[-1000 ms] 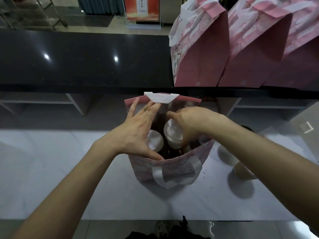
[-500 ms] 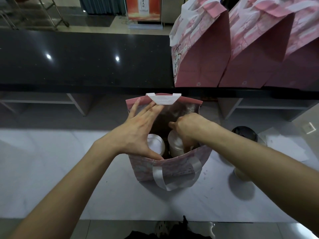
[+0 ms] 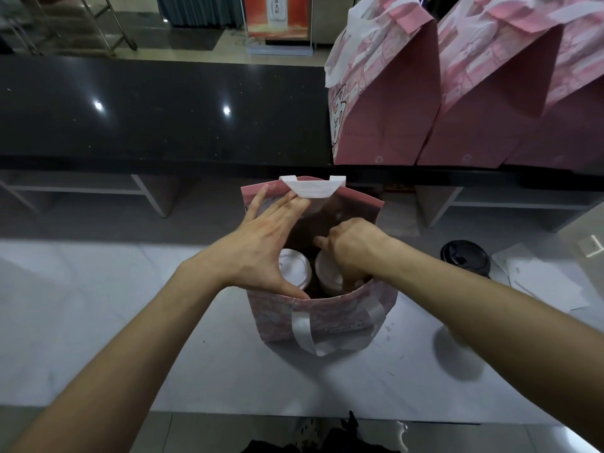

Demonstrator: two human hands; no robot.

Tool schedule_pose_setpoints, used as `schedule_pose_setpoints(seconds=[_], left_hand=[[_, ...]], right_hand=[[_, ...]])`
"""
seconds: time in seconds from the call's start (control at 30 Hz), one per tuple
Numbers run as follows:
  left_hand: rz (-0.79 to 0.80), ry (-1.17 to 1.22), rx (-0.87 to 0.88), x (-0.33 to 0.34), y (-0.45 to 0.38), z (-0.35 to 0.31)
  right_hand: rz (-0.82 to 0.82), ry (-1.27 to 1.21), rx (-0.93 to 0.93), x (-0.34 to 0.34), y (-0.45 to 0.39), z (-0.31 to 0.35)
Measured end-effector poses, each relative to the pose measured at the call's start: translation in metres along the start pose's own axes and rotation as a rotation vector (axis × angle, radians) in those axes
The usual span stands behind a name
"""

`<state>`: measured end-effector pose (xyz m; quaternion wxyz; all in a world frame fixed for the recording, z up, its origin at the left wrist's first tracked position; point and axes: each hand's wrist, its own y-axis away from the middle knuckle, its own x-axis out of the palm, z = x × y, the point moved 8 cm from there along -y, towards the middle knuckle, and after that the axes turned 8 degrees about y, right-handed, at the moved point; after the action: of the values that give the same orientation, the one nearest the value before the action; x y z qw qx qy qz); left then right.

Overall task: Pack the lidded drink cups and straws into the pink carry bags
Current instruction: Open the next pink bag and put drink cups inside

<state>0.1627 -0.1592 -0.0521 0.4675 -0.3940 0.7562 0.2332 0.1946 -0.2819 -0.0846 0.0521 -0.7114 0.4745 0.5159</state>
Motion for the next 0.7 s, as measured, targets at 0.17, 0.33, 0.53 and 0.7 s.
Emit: schedule_pose_setpoints(seconds=[0.17,0.33,0.53,0.7], left_hand=[[-0.007,-0.018,0.020,-0.002,0.000,0.002],[0.004,-0.059,0.032,-0.003,-0.001,-0.002],[-0.072,-0.080,-0.033,-0.025,0.004,-0.007],[-0.050,-0.026,-0.146,-0.041,0.007,-0.017]], right_hand=[[0.041,-0.053,0.006,0.007,-0.003,0.005],[0.007,-0.062,0.000,0.009,-0.003,0.004],[-0.056,-0.431,0.082,-0.007,0.027,-0.029],[-0.155,-0.585,0.123,-0.029,0.074,-0.066]])
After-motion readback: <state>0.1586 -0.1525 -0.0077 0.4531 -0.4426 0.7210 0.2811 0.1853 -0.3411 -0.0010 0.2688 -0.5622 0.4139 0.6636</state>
